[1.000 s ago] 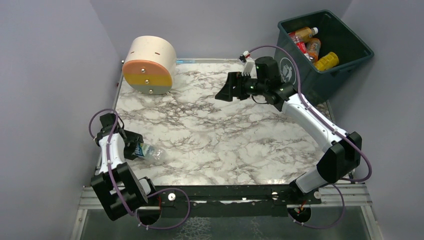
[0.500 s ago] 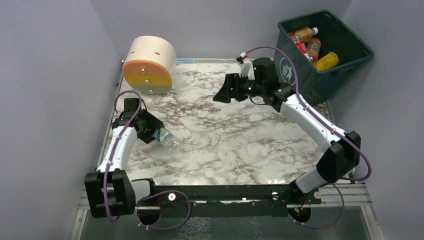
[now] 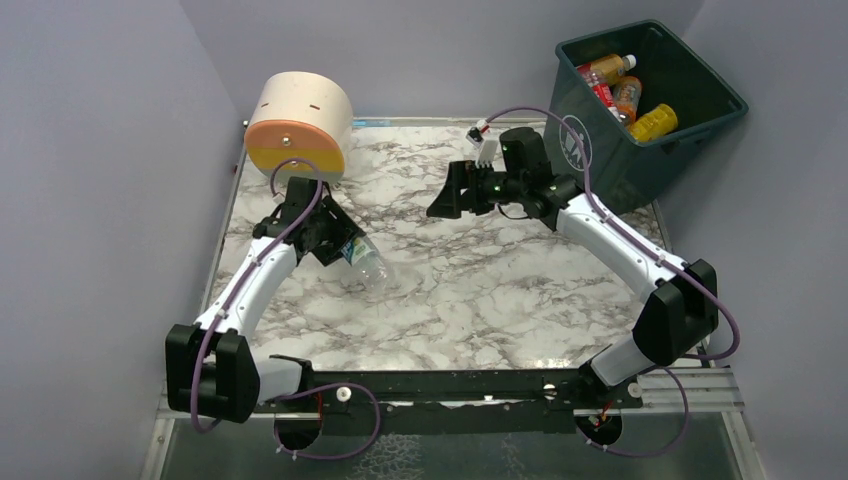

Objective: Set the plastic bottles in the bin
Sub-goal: Pick up the plastic bottle at the center of the board.

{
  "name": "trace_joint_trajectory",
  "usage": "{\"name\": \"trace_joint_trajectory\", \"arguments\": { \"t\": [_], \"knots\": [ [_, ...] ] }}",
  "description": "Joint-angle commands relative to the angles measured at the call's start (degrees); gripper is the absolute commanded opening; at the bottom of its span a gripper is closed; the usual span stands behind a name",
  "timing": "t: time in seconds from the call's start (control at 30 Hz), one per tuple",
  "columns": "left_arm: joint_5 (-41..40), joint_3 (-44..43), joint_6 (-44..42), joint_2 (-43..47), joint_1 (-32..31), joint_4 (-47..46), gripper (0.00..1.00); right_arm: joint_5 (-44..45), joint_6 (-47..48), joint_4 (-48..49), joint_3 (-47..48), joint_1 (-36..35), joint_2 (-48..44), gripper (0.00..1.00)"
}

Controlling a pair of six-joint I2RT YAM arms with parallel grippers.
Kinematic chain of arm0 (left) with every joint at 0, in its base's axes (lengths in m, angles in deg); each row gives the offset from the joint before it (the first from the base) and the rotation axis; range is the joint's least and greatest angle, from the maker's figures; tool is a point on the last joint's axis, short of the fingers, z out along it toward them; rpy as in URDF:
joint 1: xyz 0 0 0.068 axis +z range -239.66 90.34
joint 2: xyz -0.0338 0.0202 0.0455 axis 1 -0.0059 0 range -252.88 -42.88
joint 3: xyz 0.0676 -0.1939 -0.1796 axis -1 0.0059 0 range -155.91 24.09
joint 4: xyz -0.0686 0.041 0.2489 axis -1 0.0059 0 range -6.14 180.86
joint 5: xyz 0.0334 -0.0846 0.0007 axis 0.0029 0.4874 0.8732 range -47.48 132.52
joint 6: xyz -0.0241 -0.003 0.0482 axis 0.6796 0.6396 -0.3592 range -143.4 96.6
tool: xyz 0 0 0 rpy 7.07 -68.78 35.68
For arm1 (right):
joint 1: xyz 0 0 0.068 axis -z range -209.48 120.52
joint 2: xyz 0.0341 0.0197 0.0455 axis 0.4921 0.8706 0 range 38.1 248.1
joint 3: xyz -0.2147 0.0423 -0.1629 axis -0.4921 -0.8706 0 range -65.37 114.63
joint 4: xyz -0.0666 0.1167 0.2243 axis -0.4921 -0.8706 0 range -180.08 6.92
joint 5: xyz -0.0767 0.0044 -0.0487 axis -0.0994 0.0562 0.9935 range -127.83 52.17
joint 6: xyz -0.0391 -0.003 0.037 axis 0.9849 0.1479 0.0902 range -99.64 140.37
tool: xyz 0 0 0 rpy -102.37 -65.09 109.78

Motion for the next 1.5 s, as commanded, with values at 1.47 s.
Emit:
{"name": "trace_joint_trajectory", "arguments": {
  "t": [1.47],
  "knots": [
    [4.00, -12.43, 7.10, -10.58, -21.55, -22.65, 0.55, -0.79, -0.75, 7.33, -14.32, -0.84, -6.64, 0.95]
  ]
}}
